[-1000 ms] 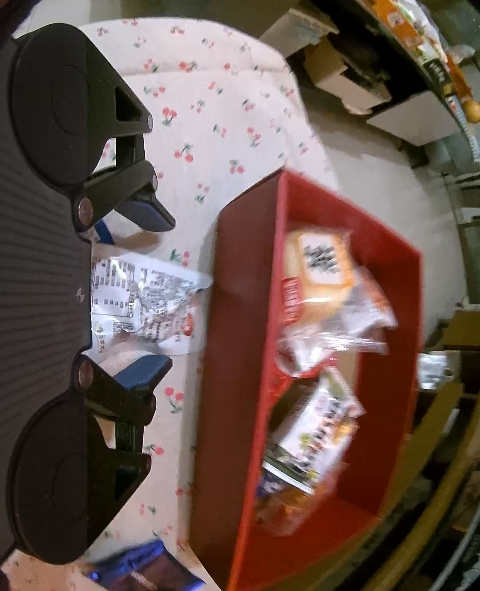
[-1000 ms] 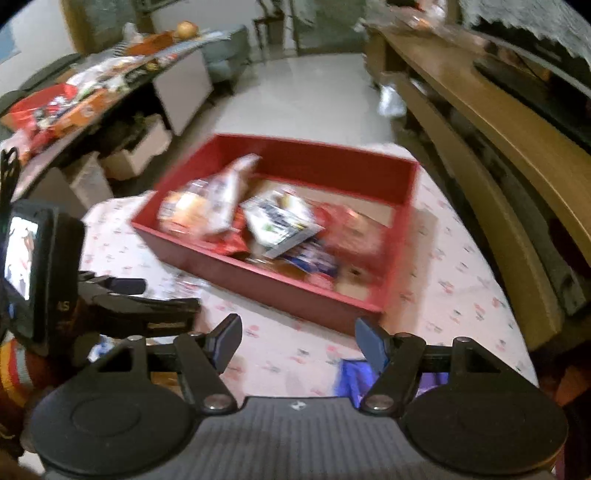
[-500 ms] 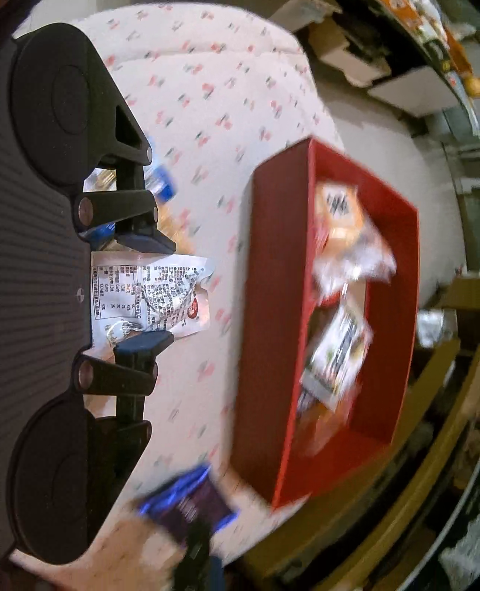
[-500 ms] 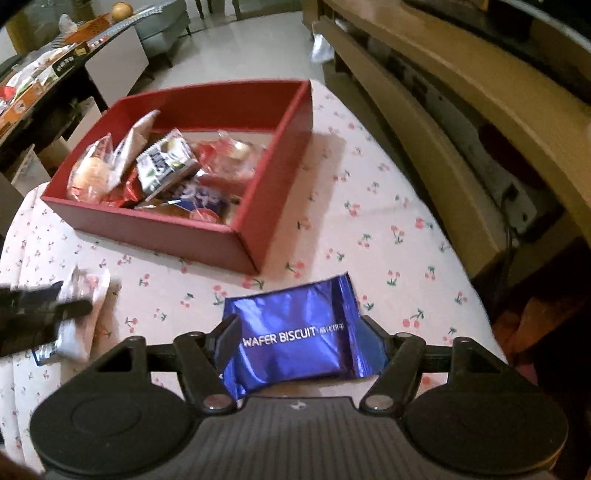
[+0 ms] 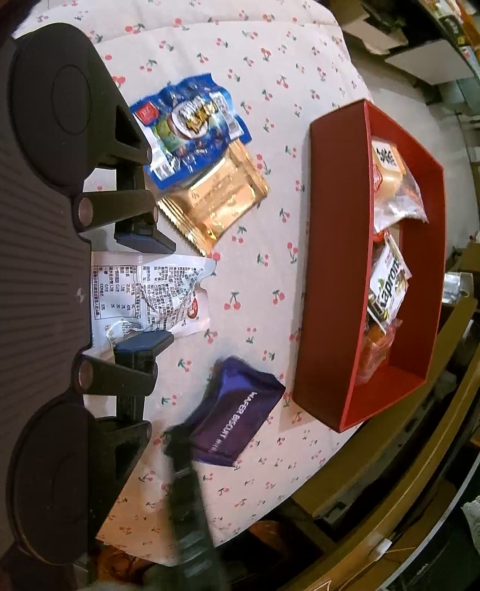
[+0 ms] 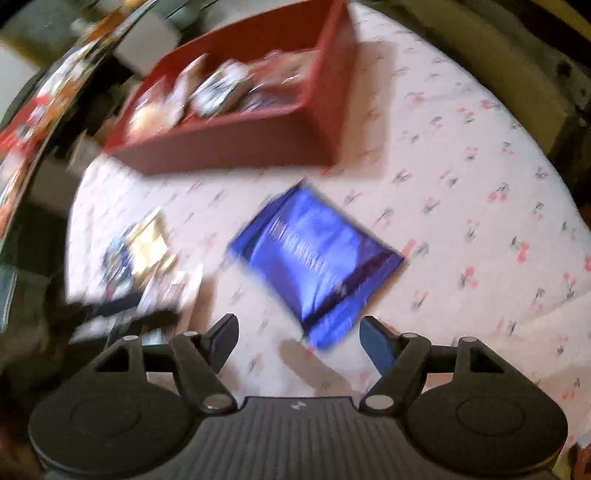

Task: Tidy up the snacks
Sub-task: 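Grasp the white printed bag with left gripper while right grasps purple Wafer Biscuit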

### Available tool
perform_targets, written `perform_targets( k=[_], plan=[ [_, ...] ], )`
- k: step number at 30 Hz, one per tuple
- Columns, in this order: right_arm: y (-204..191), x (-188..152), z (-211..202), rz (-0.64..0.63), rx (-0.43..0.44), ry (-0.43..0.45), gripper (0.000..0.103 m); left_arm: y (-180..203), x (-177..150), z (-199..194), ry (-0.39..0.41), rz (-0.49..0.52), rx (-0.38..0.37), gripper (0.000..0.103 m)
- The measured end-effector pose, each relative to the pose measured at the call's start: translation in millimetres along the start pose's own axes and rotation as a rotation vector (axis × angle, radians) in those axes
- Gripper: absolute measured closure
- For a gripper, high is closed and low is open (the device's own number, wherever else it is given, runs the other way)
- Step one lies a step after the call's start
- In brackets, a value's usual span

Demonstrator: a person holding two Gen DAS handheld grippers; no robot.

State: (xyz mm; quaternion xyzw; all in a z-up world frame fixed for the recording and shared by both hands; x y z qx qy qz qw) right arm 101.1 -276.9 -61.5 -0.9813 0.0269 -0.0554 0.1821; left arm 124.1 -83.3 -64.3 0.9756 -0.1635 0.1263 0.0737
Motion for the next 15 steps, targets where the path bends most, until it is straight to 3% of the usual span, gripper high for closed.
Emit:
perform_targets(
  k=[3,4,10,13,15],
  plan=[
    [-14,6,-10,-0.145,-0.226,0.090,0.015,-2,-4,-3,0.005,0.003,-0.003,0.050],
    [-16,12,-10,-0.162,-0.262,0.105,0.015,-2,-4,-3,0.004,0.003,-0.005,0.050],
    [-41,40,23,-0.320,-0.288,0.050,0.014,-2,-4,2,-0.011,0.018,-0.010,0.050],
    [-42,45,38,-0.373,-0.337,0.039,0.009,-4,-6,8,-0.028,0.024,0.001,0.049],
    [-41,48,39,-0.366,-0.312,0.040,0.005,-6,-7,14,-0.042,0.024,0.007,0.048]
  ],
)
Point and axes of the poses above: each gripper's, at about its wrist camera, not at the fingertips, and z roughly the way its jaws point, y to its right, x to its top, the point moved 4 cm from there along z, roughly the way its jaws point, and after that the axes turned 12 degrees about -y, right-handed, at the moved point
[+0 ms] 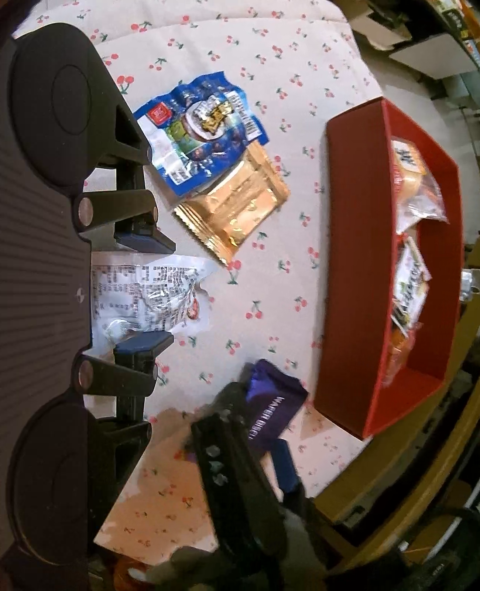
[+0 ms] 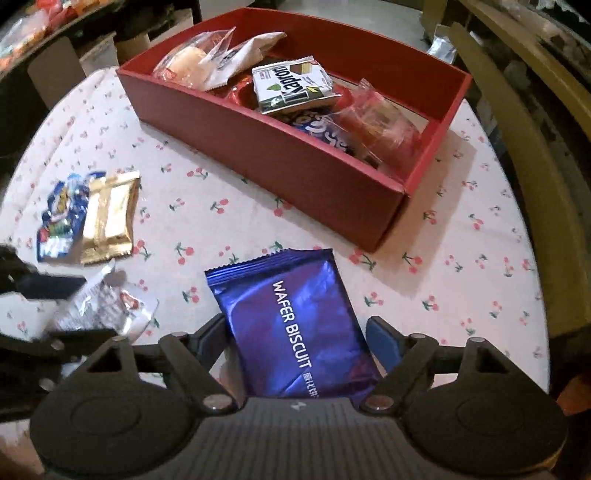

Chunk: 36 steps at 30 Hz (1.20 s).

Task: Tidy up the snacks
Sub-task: 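Grasp the white printed bag with left gripper while right grasps purple Wafer Biscuit, then carry the white bag and purple Wafer Biscuit over the red box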

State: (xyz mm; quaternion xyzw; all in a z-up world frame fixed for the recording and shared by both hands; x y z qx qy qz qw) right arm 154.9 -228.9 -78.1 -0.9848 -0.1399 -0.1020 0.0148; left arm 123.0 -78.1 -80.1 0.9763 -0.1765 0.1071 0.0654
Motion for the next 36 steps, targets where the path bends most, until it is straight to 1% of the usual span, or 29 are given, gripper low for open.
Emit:
perform_targets(
  k=[1,3,4,5,6,7,8,9,10,11,12,13,15,20,28,36],
  plan=[
    [2,0,2,0.012,0.007,-0.003,0.001,0,0,0,0.004,0.003,0.001,0.048],
    [0,0,5,0.006,0.024,0.000,0.000,2,0,0,0.006,0.016,0.011,0.045],
    [-2,-1,9,-0.007,0.026,-0.014,0.000,2,0,0,0.003,0.018,0.011,0.039],
    [-4,-2,9,-0.014,0.006,-0.017,0.000,2,-1,1,-0.001,0.018,0.012,0.033],
    [-6,-5,9,-0.010,-0.002,-0.016,0.000,2,-2,2,-0.006,0.023,0.018,0.033],
    [-5,-7,7,-0.005,-0.003,-0.021,0.000,4,-3,2,-0.001,0.032,0.028,0.035],
    [-6,-8,4,-0.004,-0.003,-0.016,0.002,4,-4,1,0.001,0.032,0.040,0.041],
    [-5,-9,0,0.002,-0.003,-0.009,0.010,3,-4,0,0.004,0.029,0.050,0.043],
    [-3,-10,-5,0.014,-0.015,-0.001,0.024,3,-5,-1,0.006,0.026,0.051,0.046],
    [-3,-12,-9,0.026,-0.006,-0.002,0.027,2,-5,-2,0.008,0.020,0.044,0.047],
    [-3,-15,-12,0.038,0.007,-0.003,0.027,1,-6,-4,0.008,0.013,0.038,0.048],
    [-5,-18,-15,0.039,0.001,0.001,0.027,2,-7,-5,0.010,0.009,0.038,0.048],
    [-11,-20,-21,0.024,-0.049,0.028,0.027,3,-10,-8,0.019,0.005,0.042,0.049],
    [-21,-28,-43,0.037,-0.069,0.101,0.027,7,-11,-15,0.044,0.003,0.038,0.050],
    [-36,-37,-63,0.038,-0.093,0.169,0.027,9,-7,-32,0.113,-0.013,0.042,0.050],
    [-42,-35,-77,0.034,-0.124,0.228,0.027,4,5,-53,0.200,-0.037,0.079,0.050]
  ],
)
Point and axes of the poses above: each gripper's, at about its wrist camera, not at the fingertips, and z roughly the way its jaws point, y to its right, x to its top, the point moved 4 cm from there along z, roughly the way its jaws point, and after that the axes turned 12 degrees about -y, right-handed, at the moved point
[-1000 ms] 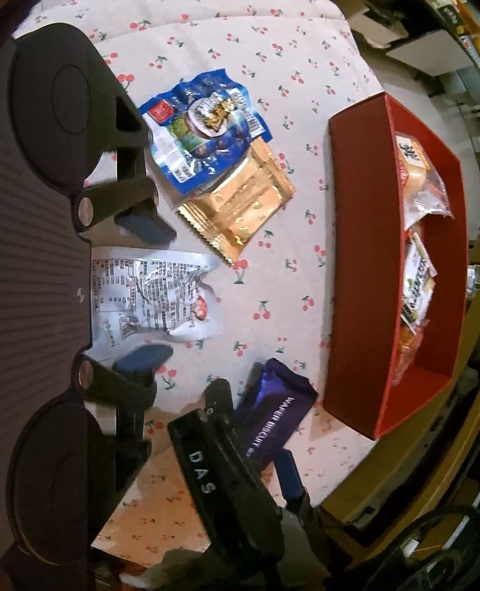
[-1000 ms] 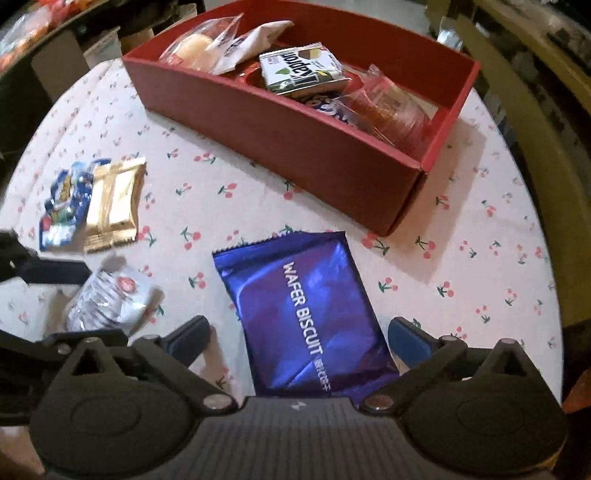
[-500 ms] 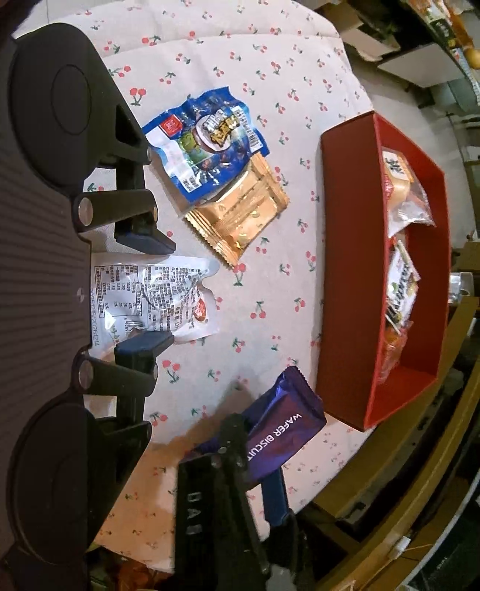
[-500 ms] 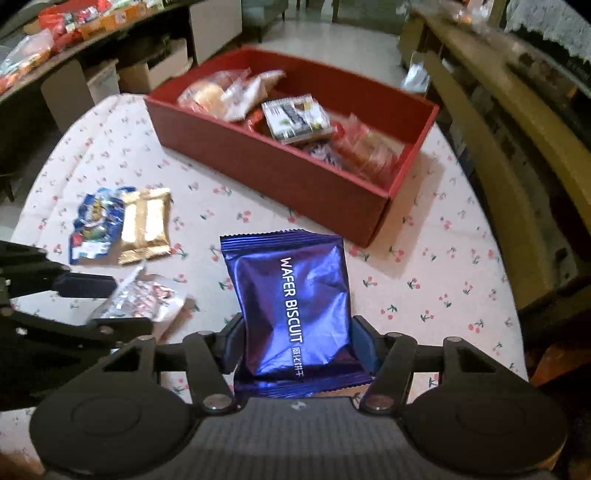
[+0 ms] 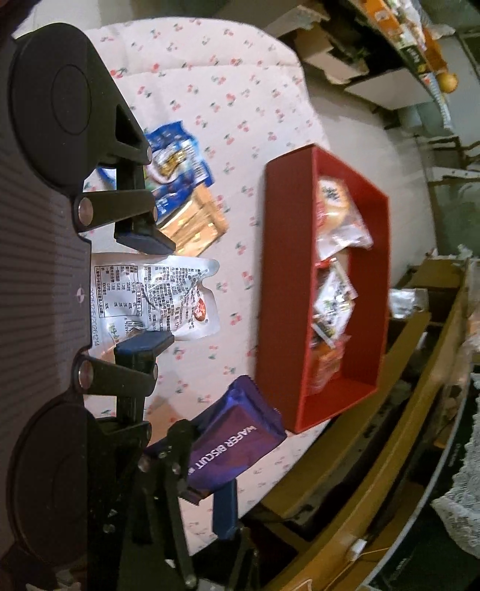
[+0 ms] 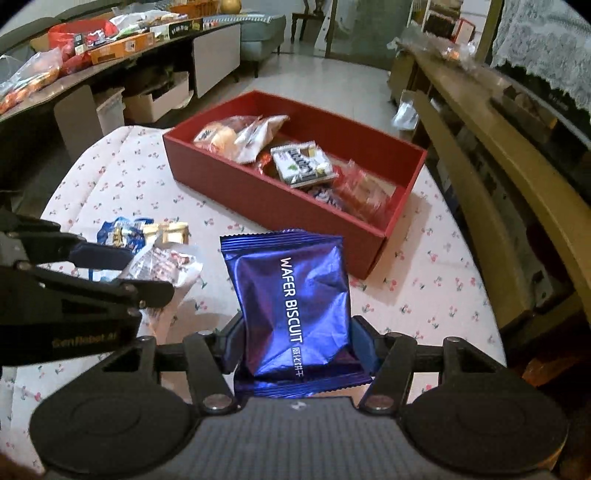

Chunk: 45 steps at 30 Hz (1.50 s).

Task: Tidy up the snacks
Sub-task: 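Carry the white bag and purple Wafer Biscuit over the red box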

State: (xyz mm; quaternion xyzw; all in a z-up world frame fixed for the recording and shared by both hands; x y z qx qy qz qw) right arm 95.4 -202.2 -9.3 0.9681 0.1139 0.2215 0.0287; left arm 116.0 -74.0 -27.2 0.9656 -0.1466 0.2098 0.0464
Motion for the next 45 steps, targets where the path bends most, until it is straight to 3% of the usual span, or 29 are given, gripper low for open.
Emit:
perform_targets(
  k=[7,32,45],
  plan=[
    [-6,8,-9,-0.009,-0.001,0.042,0.027,0,10,-13,0.067,-0.009,0.028,0.050],
    [-4,18,-19,0.011,-0.027,0.098,0.027,-1,19,-25,0.131,-0.010,0.064,0.050],
    [3,36,-28,0.047,-0.053,0.153,0.028,-2,40,-35,0.195,-0.014,0.090,0.051]
  ],
)
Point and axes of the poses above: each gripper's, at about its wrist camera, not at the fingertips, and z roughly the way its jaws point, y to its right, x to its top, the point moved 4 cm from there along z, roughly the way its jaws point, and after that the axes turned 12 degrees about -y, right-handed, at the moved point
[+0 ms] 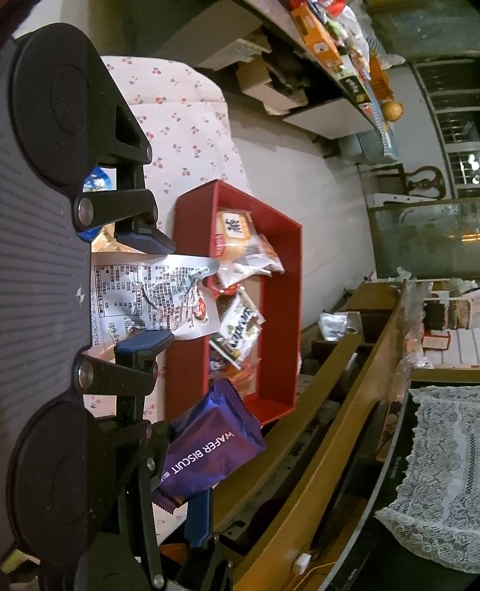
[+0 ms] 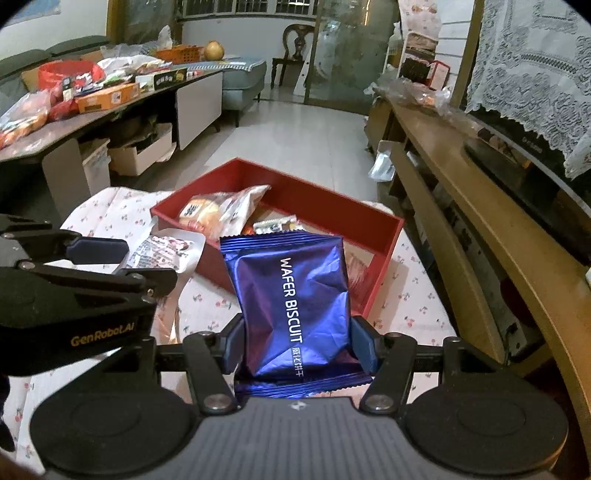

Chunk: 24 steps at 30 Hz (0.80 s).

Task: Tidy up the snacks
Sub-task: 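Carry the white bag and purple Wafer Biscuit over the red box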

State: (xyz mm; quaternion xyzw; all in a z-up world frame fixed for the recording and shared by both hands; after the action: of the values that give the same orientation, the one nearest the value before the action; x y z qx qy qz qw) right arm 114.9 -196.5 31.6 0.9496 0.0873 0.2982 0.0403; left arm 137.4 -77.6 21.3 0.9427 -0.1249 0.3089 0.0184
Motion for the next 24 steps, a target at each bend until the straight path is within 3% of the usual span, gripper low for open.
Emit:
perform_targets(
  k=[24],
  plan=[
    [14,44,15,0.064,-0.042,0.047,0.028,-5,44,14,0.061,-0.016,0.040,0.051]
  ],
)
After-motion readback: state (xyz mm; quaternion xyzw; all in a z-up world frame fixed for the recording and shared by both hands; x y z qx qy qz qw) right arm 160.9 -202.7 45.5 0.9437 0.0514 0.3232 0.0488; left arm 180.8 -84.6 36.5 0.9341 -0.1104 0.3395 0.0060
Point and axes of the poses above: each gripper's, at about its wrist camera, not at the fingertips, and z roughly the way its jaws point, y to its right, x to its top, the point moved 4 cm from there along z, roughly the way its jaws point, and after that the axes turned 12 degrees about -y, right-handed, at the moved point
